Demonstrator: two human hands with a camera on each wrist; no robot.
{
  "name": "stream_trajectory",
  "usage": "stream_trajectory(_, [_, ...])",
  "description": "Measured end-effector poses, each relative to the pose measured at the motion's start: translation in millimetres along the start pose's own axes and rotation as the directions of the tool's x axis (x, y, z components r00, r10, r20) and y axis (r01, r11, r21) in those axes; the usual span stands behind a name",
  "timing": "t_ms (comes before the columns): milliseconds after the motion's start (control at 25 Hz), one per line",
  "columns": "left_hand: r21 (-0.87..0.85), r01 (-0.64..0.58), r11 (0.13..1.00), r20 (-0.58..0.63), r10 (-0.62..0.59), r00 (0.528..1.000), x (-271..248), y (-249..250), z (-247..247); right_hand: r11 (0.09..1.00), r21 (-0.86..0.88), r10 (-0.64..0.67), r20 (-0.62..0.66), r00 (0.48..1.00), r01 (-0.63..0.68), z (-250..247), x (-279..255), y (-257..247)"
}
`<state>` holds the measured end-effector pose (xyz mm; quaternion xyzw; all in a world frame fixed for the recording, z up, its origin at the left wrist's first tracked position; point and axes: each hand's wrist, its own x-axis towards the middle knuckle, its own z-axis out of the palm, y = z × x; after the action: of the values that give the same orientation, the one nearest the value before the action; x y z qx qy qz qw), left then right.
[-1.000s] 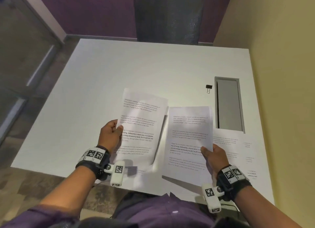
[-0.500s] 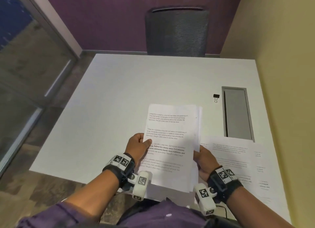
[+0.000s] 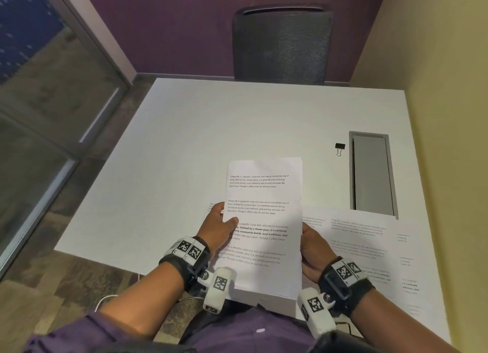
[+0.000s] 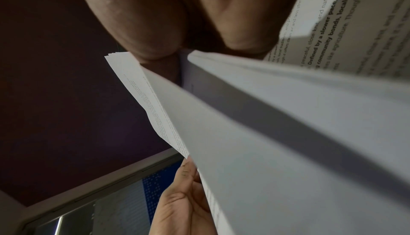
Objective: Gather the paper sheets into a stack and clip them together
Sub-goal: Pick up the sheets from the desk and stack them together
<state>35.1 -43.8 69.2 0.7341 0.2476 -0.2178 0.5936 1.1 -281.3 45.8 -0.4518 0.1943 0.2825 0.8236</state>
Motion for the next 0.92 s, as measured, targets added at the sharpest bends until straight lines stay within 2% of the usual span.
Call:
stream_trajectory(200, [-0.185,0.166,0.969,0.116,-0.146,0.982,1.4,3.3,-13.7,1.0,0.015,0.0,0.029,1.0,0.0,10.2,-0.6,-6.4])
stream_trajectory(320, [-0.203,0.189,0.961,0.159,-0.158,0.975,-1.6,7.6,-21.8,1.0,-0.006,-0.008,0.047,0.999,0.008,16.9,-2.4,-11.3])
stream_trajectory(440, [-0.238,0.161,0.958,0.109,-0.138,0.984,-3.9,10.5,-26.9,0.998,0.057,0.007,0.088,0.996,-0.012,21.3,-1.6,-14.2])
stream_trajectory(600, [-0.371,0.127,0.92,0.002,-0.136,0.991,-4.7,19.2,-34.9,0.951,0.292,0.089,0.052,0.995,-0.1,31.8,-8.3,-23.4])
stream_trajectory(760, [-0.518,0.054,0.853,-0.088,-0.117,0.989,-3.2,24.1,-50.1,0.908,0.409,0.048,0.109,0.993,-0.089,40.3,-9.4,-20.4])
stream_trajectory(840, [-0.591,0.018,0.806,-0.116,-0.107,0.987,-3.3,23.0,-58.1,0.919,0.381,0.056,0.127,0.99,-0.101,53.3,-3.0,-8.6])
stream_trajectory(920, [-0.661,-0.025,0.75,-0.142,-0.092,0.986,-1.6,25.5,-63.2,0.955,0.293,0.035,0.048,0.998,-0.048,75.4,5.8,2.2])
